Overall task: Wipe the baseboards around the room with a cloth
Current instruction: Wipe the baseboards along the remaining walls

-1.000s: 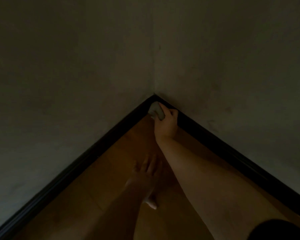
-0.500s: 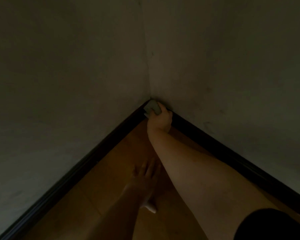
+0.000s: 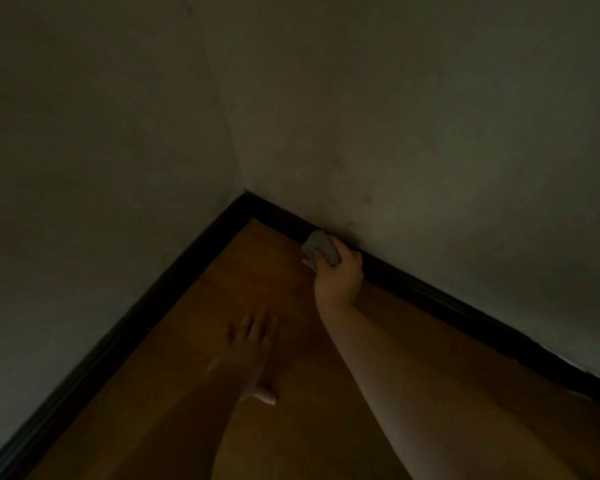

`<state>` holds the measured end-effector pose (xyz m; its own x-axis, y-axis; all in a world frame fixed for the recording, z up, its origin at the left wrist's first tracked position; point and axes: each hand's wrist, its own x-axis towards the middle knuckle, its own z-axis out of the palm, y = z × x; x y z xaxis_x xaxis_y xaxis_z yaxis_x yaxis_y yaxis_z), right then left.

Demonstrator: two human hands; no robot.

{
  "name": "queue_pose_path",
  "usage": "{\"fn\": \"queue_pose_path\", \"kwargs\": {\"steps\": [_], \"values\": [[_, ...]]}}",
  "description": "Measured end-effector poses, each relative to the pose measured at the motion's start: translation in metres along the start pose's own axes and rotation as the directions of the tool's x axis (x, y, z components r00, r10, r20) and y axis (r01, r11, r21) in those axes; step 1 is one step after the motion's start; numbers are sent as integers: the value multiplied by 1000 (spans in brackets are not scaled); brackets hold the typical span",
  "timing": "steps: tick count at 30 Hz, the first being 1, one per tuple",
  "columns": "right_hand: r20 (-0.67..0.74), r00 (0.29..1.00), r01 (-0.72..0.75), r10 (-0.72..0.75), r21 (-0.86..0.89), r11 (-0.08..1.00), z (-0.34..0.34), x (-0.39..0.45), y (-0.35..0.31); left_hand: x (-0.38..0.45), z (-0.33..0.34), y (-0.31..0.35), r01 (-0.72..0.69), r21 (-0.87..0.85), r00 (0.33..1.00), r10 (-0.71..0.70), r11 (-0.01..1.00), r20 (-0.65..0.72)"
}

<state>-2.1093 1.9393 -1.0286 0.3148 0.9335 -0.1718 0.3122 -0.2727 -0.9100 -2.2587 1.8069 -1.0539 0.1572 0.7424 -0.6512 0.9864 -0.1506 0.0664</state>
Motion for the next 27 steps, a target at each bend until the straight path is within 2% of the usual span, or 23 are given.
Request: {"fn": "queue_pose_path", "kwargs": {"steps": [4,8,13,17,20,25,27], "values": [[-59,998,-21,20,-14,1000,-44,-5,20,1,-4,6,-10,48,1000,9,999,17],[-127,992,-13,6,-57,998,-79,-9,39,7,-8,24,-171,156,985,172,973,10],[-192,981,-17,4,-69,997,-115,-13,61,17,2,79,-301,123,949,310,946,-61],[-244,970,-33,13,-80,996,-147,-15,78,13,17,104,-270,140,961,276,953,-25],[-254,966,-54,41,-46,997,-170,-18,89,14,14,107,-258,138,965,263,956,-14],[-352,934,-84,67,-35,996,-192,-27,101,15,12,109,-244,142,969,246,959,0],[-316,948,-58,35,-63,996,-189,-32,98,13,10,109,-244,145,969,247,959,-2]]}}
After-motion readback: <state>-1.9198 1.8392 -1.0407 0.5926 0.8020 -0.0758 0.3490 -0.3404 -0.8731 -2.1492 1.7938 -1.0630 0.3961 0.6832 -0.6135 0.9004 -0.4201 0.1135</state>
